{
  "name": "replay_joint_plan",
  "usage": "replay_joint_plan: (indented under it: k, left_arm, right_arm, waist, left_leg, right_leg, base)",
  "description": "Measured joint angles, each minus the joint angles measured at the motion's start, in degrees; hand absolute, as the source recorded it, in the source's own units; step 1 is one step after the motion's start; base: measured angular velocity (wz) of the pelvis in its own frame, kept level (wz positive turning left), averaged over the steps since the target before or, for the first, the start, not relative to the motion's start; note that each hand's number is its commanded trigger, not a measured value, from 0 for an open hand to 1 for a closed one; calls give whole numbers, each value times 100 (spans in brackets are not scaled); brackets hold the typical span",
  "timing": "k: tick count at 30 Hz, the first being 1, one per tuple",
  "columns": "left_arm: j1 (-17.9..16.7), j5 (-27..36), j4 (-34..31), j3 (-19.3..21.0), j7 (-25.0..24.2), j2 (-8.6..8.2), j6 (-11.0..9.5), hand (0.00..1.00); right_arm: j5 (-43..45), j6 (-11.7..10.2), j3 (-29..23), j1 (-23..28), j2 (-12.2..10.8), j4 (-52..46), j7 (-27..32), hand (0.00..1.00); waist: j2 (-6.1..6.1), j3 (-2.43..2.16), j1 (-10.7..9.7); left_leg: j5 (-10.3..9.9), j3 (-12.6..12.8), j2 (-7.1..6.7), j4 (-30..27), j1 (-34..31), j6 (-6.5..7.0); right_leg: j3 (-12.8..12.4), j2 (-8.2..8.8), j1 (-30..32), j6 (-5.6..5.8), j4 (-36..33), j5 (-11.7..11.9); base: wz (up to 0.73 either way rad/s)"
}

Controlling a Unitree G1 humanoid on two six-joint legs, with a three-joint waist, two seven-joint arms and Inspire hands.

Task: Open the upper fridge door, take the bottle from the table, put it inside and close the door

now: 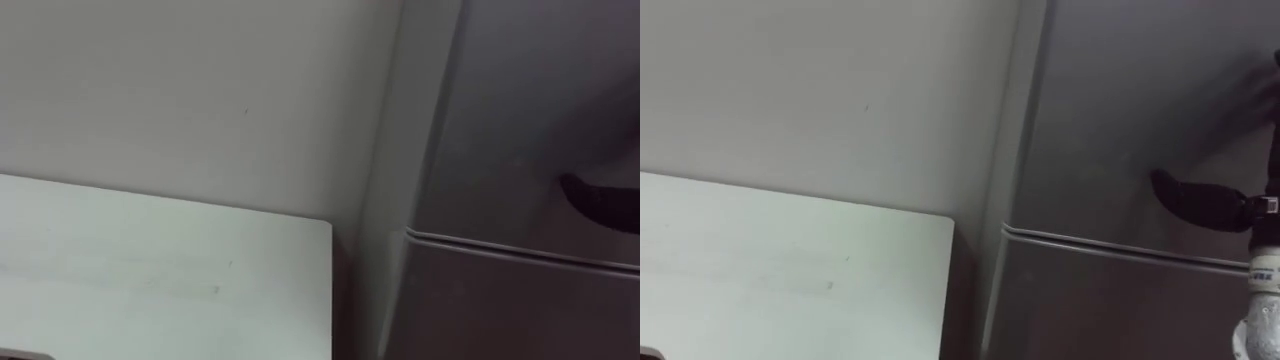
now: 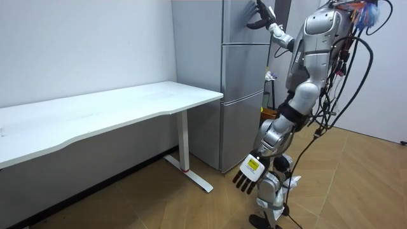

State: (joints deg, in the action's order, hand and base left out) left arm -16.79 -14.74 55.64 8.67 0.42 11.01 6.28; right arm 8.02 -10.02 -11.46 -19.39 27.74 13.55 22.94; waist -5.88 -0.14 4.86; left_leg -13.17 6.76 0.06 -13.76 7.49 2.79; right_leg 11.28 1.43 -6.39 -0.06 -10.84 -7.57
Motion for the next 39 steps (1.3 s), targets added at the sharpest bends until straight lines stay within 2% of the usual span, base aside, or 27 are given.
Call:
replay_joint_plan:
  k: [7,11,15,20,22,24,26,27,29,32,34,39]
  left_arm:
    - [-51,0,-287,3,5,91,-3,0]
    - [-113,-70,-338,52,9,101,-5,0]
    - [-147,-77,-369,141,9,99,-6,0]
    - [-329,-100,-425,240,45,116,-26,0]
    - [-352,-100,-425,248,73,126,-45,0]
    - [-353,-96,-408,251,123,128,-114,0]
    - [-364,-92,-401,251,183,128,-170,0]
    - [-359,-92,-405,263,197,127,-170,0]
    - [-361,-101,-415,275,240,121,-170,0]
    - [-356,-103,-454,432,243,112,-170,0]
    - [-395,-97,-473,472,297,124,-171,0]
    - [-402,-95,-494,469,301,102,-168,0]
  right_arm:
    - [-189,0,-10,0,1,-86,4,0]
    - [-408,-5,-31,1,4,-131,-23,0]
    - [-791,11,-177,5,10,-204,-63,0]
    - [-1444,135,-368,82,125,-316,-59,0]
    - [-1971,163,-439,194,354,-308,-56,0]
    - [-2237,259,-542,298,453,-221,-60,0]
    - [-2415,338,-664,449,455,-53,-4,0]
    - [-2597,464,-776,621,455,-42,27,0]
    - [-2831,596,-956,816,454,-38,131,0]
    - [-3020,633,-1209,935,454,-39,415,0]
    - [-3353,633,-1398,943,455,-2,635,0]
    - [-3572,638,-1570,965,455,293,993,0]
  waist:
    - [8,-6,-32]
    - [5,-68,-158]
    - [20,-78,-196]
    - [25,-82,-320]
    - [17,-82,-370]
    - [9,-80,-406]
    - [-2,-79,-456]
    - [-29,-90,-483]
    - [-29,-77,-554]
    - [-16,-33,-649]
    - [11,-22,-750]
    - [4,-17,-815]
  left_leg:
    - [5,-6,-10,1,-47,10]
    - [31,-39,-27,16,-65,49]
    - [37,-72,-50,19,-92,70]
    - [23,-84,-72,31,-100,101]
    - [25,-77,-76,60,-96,113]
    - [25,-71,-73,81,-87,113]
    - [25,-69,-67,88,-91,113]
    - [25,-65,-65,107,-93,112]
    - [22,-64,-65,115,-122,108]
    - [23,-25,-63,150,-184,109]
    - [25,19,-55,196,-187,107]
    - [16,96,-38,242,-188,97]
  right_leg:
    - [-15,2,46,2,-1,16]
    - [-11,-24,56,-43,5,47]
    - [-29,-14,64,-22,21,49]
    - [-13,16,76,6,10,31]
    - [-12,19,84,12,4,35]
    - [-12,10,78,10,9,37]
    - [-10,3,81,10,3,38]
    - [-1,3,100,8,-8,37]
    - [-4,2,133,10,-9,27]
    - [-30,-4,189,8,-17,24]
    - [-46,-5,241,3,-35,19]
    - [-135,-36,291,1,-9,11]
  base:
    - [0]
    - [5]
    - [3]
    - [4]
    - [0]
    - [0]
    - [0]
    - [0]
    - [0]
    - [-9]
    - [-11]
    - [-8]
